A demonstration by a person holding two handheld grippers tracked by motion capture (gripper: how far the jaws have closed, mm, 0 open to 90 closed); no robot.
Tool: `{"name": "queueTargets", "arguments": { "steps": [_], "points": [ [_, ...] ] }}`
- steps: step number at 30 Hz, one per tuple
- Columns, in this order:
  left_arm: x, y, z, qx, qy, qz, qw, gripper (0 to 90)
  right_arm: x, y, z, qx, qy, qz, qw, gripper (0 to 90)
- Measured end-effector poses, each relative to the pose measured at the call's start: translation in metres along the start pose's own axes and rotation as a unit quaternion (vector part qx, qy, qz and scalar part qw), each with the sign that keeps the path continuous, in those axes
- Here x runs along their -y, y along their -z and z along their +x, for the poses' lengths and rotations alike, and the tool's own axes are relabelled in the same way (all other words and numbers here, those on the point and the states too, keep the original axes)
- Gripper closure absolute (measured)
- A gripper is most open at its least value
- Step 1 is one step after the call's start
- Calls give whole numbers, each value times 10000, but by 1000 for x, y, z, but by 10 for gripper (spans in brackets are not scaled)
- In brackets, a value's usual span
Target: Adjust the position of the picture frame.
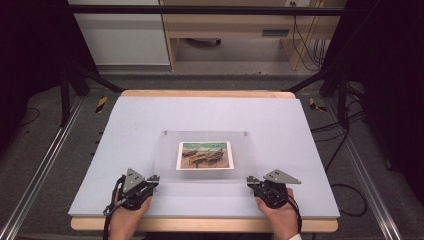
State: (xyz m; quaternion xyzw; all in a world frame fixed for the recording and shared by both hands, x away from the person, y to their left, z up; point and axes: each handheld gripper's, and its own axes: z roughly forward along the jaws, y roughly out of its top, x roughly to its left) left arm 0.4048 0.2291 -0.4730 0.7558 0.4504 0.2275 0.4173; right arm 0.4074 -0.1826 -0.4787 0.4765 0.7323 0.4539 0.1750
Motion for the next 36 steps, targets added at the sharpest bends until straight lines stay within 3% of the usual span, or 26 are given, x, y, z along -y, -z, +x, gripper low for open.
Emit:
{"name": "queueTargets", "arguments": {
  "steps": [9,14,18,19,23,24,25,32,36],
  "points": [
    [0,1,-1,-34,-81,18,10000,801,0,0,-1,-55,-27,14,10000,828],
    [0,9,-1,-84,-272,-28,9996,645,1,4,-7,-55,-137,39,9999,630],
    [1,15,-1,-48,-349,-94,9993,519,1,11,-10,-34,-176,29,9998,530],
    [2,18,0,26,-365,-41,9993,482,1,17,-11,-30,-147,16,9999,466],
    [5,22,3,102,-282,-8,9995,347,2,26,-11,-34,-120,25,9999,342],
    [5,23,4,120,-236,-6,9997,347,2,26,-11,-34,-120,25,9999,342],
    [5,27,7,184,-138,-59,9997,297,1,30,-10,-47,-91,42,9999,287],
    [1,40,13,267,0,-276,9993,176,-6,41,-7,32,104,-60,9999,197],
    [-8,46,15,283,-52,-330,9990,118,-18,45,-5,55,259,-128,9996,150]
  ]
}}
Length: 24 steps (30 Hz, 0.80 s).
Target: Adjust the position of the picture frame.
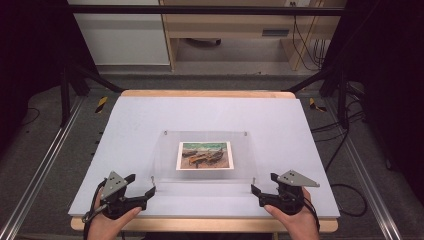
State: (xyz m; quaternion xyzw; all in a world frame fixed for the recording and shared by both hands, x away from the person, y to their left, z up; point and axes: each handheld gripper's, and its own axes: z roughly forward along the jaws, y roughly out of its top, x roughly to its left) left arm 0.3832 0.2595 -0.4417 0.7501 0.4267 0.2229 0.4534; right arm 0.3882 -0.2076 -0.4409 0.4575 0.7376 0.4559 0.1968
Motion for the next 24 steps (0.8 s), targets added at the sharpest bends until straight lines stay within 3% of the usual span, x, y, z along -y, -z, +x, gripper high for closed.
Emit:
{"name": "queueTargets", "arguments": {
  "steps": [5,10,15,21,24],
  "points": [
    [-22,1,5,209,5,-51,9998,95,-28,0,1,-124,165,-76,9998,116],
    [-39,-3,5,206,-158,14,9997,95,-47,-5,1,-198,264,-92,9994,143],
    [-55,-14,5,212,-297,156,9992,108,-55,-15,1,-222,315,34,9993,206],
    [-60,-22,7,217,-397,243,9987,186,-56,-27,-1,-332,303,287,9986,298],
    [-60,-24,9,224,-335,251,9989,199,-55,-31,-3,-369,270,354,9983,331]
  ]
}}
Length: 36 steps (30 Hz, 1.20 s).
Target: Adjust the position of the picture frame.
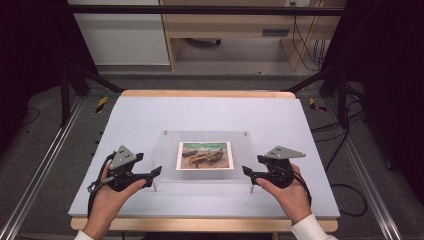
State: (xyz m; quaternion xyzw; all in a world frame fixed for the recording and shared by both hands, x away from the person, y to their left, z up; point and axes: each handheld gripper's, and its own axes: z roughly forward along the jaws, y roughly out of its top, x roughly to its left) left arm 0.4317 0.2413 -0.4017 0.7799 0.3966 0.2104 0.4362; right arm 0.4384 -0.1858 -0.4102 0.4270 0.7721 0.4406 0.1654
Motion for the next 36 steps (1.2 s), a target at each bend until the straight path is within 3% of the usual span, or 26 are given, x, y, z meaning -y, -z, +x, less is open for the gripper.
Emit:
{"name": "queueTargets", "arguments": {
  "steps": [3,7,11,17,22,30,31,36],
  "points": [
    [2,-1,4,5,40,50,10000,216,1,-2,-1,-35,-15,104,9999,362],
    [5,-2,10,113,308,30,9995,241,2,-4,-4,-124,-32,115,9999,403],
    [6,-3,12,146,327,64,9993,236,4,-5,-6,-201,-111,206,9995,392],
    [11,-6,14,279,531,82,9982,217,10,-8,-13,-273,-313,231,9989,366],
    [16,-8,13,374,534,184,9977,184,16,-8,-14,-365,-413,265,9981,332],
    [24,-17,16,543,781,331,9949,178,21,-13,-16,-433,-460,310,9975,280],
    [26,-19,17,590,872,401,9936,178,21,-13,-15,-441,-470,320,9974,278],
    [30,-22,18,623,964,485,9922,181,22,-15,-16,-471,-513,338,9970,267]
  ]
}}
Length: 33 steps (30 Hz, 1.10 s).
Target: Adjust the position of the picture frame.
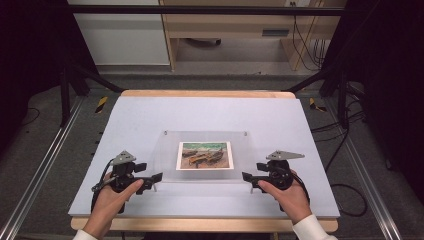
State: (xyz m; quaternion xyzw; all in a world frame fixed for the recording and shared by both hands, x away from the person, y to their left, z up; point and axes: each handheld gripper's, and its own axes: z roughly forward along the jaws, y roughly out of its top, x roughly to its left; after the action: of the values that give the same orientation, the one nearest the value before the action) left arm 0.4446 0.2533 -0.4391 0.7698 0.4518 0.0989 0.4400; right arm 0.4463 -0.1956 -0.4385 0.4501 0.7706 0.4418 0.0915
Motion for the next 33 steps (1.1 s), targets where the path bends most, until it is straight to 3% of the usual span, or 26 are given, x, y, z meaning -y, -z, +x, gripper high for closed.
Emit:
{"name": "queueTargets", "arguments": {
  "steps": [3,11,20,25,33],
  "points": [
    [1,-2,1,50,122,-3,9999,187,1,-1,-1,0,-64,18,10000,269],
    [-1,-5,2,141,177,3,9997,238,2,-1,-3,-65,-191,27,9998,276],
    [-1,-7,-1,183,234,31,9996,235,3,-2,-5,-109,-274,38,9996,274],
    [-1,-7,1,254,335,67,9991,231,4,-2,-6,-175,-464,80,9987,272],
    [-2,-9,2,261,335,84,9991,227,3,-2,-6,-176,-430,126,9988,271]
  ]
}}
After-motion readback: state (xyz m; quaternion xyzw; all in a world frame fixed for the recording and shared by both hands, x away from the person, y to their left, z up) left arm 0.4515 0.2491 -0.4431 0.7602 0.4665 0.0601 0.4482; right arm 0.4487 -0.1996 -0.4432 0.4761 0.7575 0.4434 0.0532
